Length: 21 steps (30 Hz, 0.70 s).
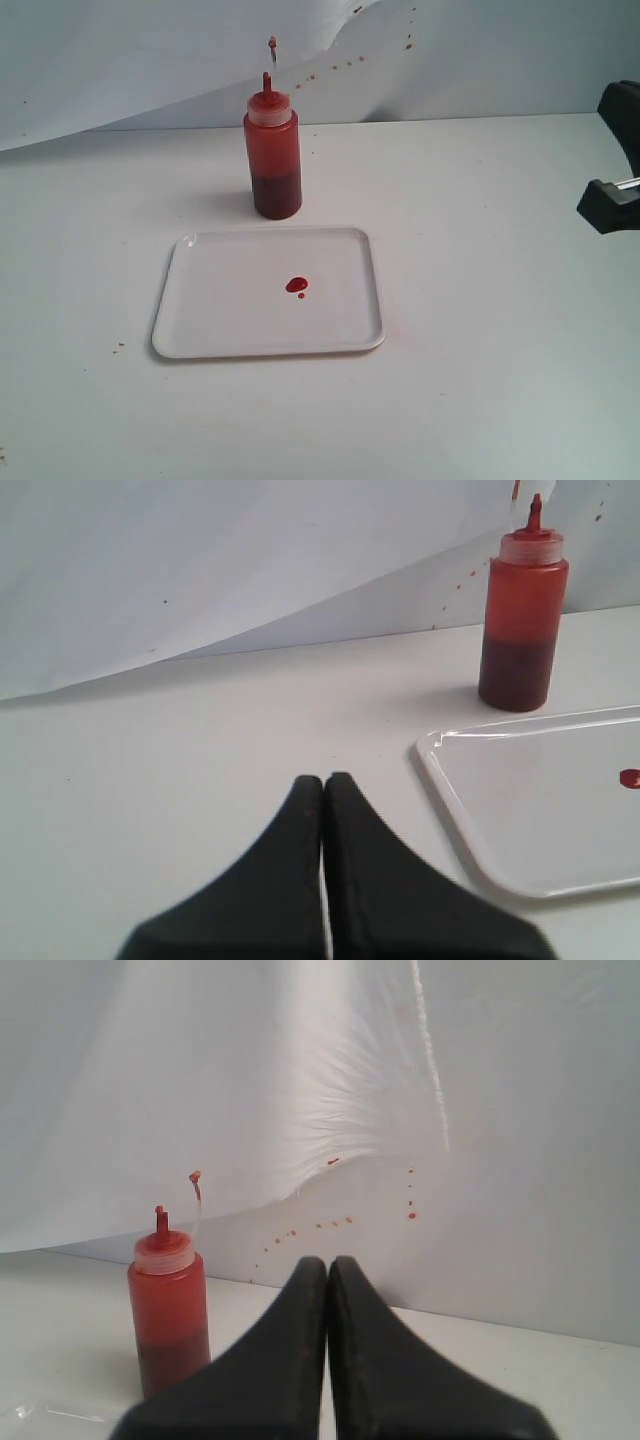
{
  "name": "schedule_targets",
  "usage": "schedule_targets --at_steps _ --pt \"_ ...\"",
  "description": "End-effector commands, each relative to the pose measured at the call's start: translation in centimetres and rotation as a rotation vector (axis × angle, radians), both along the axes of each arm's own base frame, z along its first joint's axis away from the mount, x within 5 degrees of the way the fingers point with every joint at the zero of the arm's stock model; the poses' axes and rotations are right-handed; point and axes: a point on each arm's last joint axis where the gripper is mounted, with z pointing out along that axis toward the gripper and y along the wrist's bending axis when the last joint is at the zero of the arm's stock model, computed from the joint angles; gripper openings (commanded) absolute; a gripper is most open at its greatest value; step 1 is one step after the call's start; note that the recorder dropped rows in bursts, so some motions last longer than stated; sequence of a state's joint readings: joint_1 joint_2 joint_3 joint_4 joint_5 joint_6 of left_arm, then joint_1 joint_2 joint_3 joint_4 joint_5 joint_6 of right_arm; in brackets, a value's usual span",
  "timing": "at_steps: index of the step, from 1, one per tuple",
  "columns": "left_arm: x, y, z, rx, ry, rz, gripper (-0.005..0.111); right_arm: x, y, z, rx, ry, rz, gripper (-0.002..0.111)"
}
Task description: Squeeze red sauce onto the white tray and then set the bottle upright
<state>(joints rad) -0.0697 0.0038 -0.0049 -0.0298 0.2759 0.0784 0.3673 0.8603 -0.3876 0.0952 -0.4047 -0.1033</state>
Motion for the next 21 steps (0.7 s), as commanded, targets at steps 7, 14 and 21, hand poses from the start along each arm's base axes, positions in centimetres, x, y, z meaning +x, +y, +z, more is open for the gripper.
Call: schedule_targets --at_steps 7,14,21 --pt "0.0 -0.03 -0.06 -0.008 -0.008 -0.001 0.0 -0.08 -0.17 -0.05 0.007 -0.006 -0.008 0.0" --pt "0.0 -0.03 -0.06 -0.008 -0.008 -0.001 0.0 -0.08 -0.17 -0.05 0.007 -0.006 -0.008 0.0" --pt "0.02 0.38 -0.05 -0.006 -0.009 0.073 0.0 -0.08 -0.17 -0.05 0.007 -0.006 -0.008 0.0"
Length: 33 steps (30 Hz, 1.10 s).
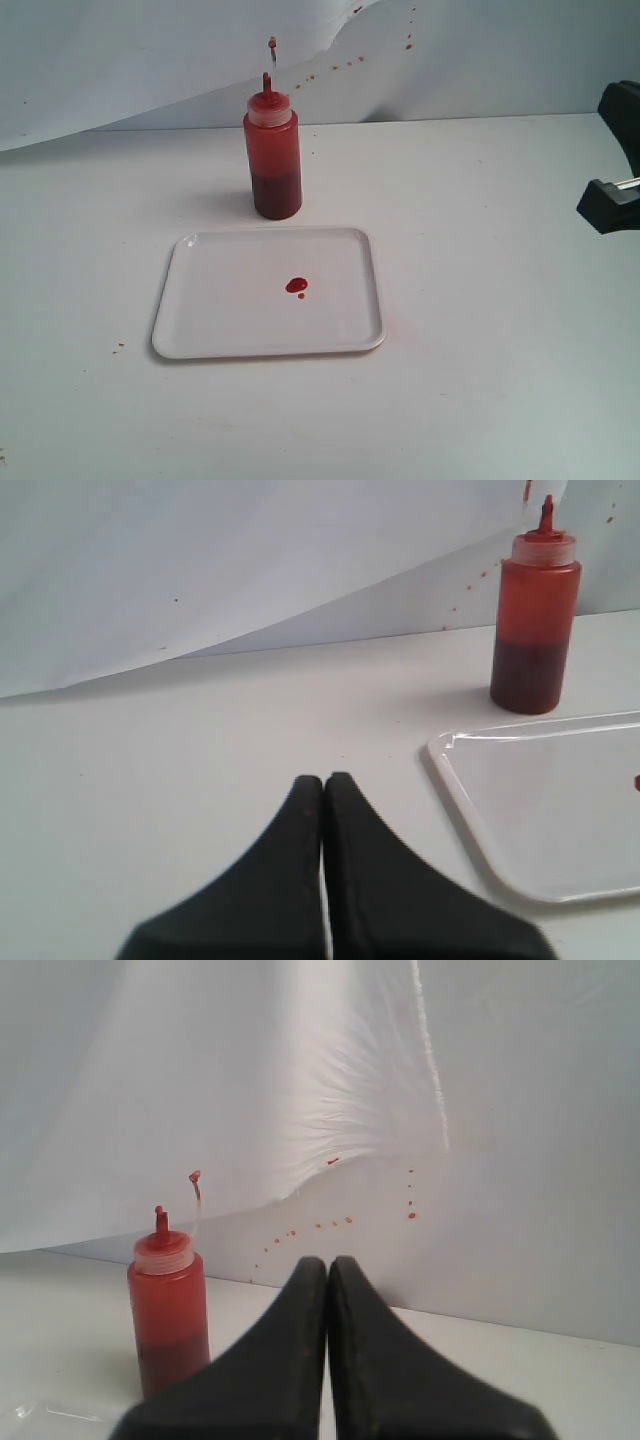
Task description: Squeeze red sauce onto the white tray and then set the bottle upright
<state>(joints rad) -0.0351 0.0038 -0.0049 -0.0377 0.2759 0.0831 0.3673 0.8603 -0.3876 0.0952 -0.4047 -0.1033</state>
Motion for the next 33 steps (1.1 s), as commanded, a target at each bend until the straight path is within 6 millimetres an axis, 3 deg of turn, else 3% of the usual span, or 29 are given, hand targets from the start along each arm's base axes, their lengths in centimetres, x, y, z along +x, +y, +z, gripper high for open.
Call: schedule_targets --at_steps 1,17,23,27,33 --pt "0.0 0.3 -0.1 -0.002 -0.009 0.048 0.0 -0.1 -0.2 -0.1 0.007 -0.006 -0.008 0.0" --pt "0.0 0.3 -0.1 -0.002 -0.009 0.048 0.0 -0.7 -0.7 0.5 0.014 -0.022 -0.027 0.0" --pt "0.0 0.3 -0.1 -0.002 -0.009 0.048 0.0 -4.3 -3.9 3.7 0.068 -0.225 -0.165 0.0" --pt "0.0 0.3 -0.1 -0.002 -0.009 0.048 0.0 -8.4 -6.1 5.5 0.031 -0.413 -0.343 0.0" --pt "0.0 0.3 -0.1 -0.002 -0.009 0.048 0.0 -12.6 -6.6 5.5 -0.013 -0.471 -0.462 0.0"
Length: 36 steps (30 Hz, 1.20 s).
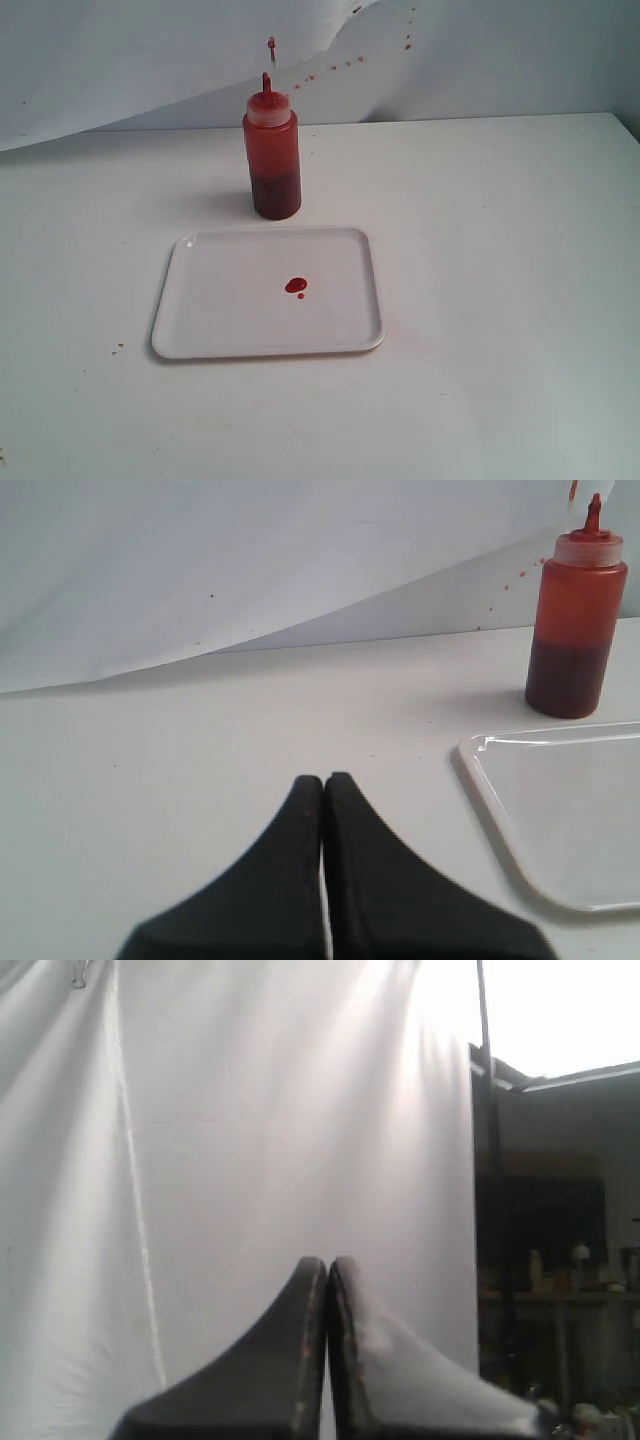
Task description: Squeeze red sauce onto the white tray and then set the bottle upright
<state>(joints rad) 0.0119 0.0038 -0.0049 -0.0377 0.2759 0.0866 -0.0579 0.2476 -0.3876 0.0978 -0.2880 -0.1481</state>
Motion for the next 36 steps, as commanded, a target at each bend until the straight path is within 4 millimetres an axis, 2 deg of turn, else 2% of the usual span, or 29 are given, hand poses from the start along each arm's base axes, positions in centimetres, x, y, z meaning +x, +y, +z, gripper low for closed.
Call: schedule_targets --at_steps 1,6,8,16,20,22,36 --pt "0.0 0.0 -0.1 -0.005 -0.009 0.002 0.0 -1.7 0.0 -0.9 -0.043 0.054 -0.062 0.0" --pt "0.0 0.0 -0.1 -0.005 -0.009 0.002 0.0 -1.3 0.1 -2.6 -0.096 0.219 -0.07 0.0" --pt "0.0 0.0 -0.1 -0.005 -0.009 0.002 0.0 -0.9 0.1 -4.0 -0.104 0.302 -0.066 0.0" --pt "0.0 0.0 -0.1 -0.005 -0.009 0.002 0.0 0.9 -0.1 -11.6 -0.061 0.522 -0.044 0.0" --pt "0.0 0.0 -0.1 -0.005 -0.009 0.002 0.0 1.2 -0.2 -14.4 0.005 0.557 -0.031 0.0" --pt "0.0 0.0 -0.1 -0.005 -0.009 0.002 0.0 1.2 -0.2 -14.6 0.022 0.546 -0.029 0.0" --pt "0.0 0.0 -0.1 -0.005 -0.009 0.002 0.0 0.9 0.0 -16.7 0.007 0.782 -0.017 0.0"
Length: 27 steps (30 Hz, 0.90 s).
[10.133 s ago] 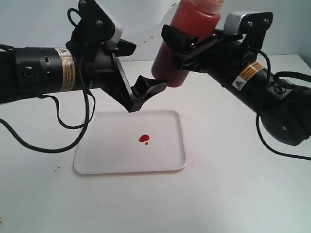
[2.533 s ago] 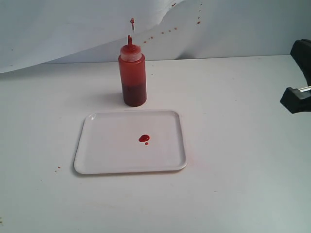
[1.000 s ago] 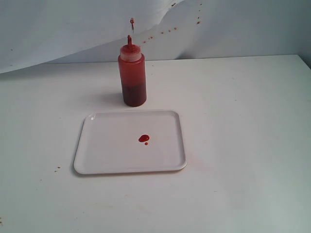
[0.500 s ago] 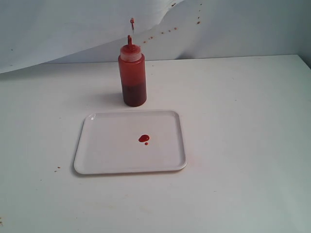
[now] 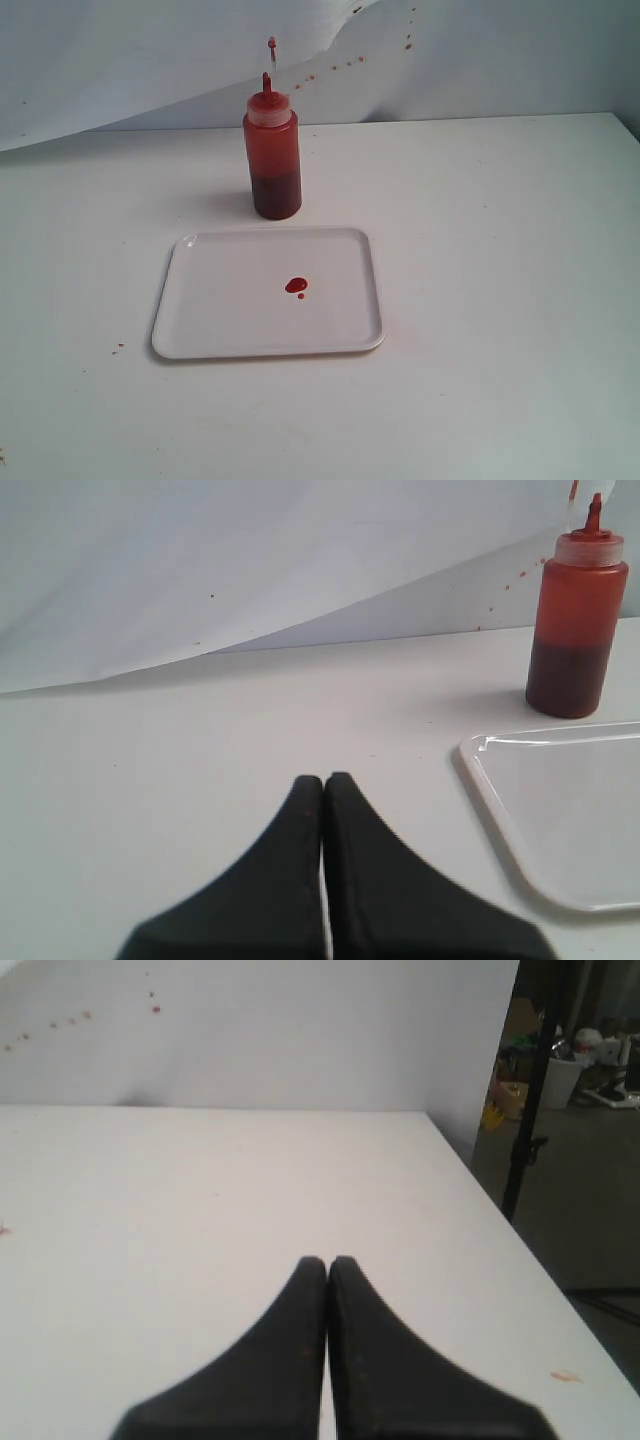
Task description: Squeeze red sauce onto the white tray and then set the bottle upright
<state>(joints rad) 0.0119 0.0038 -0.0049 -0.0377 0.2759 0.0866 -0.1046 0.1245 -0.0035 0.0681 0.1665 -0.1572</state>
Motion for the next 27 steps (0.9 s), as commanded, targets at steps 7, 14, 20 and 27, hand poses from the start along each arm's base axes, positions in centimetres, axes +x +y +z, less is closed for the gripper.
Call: schedule_targets --at_steps 7,14,20,27 --pt "0.0 0.0 -0.05 -0.005 -0.009 0.002 0.0 -1.06 0.47 -0.65 -0.021 0.023 0.068 0.0" --pt "0.0 0.0 -0.05 -0.005 -0.009 0.002 0.0 -1.11 0.74 -0.85 -0.02 0.045 0.118 0.0" --pt "0.0 0.0 -0.05 -0.005 -0.009 0.002 0.0 -1.12 0.74 -0.87 -0.02 0.047 0.118 0.0" --pt "0.0 0.0 -0.05 -0.005 -0.009 0.002 0.0 -1.11 0.72 -0.86 -0.028 0.047 0.117 0.0"
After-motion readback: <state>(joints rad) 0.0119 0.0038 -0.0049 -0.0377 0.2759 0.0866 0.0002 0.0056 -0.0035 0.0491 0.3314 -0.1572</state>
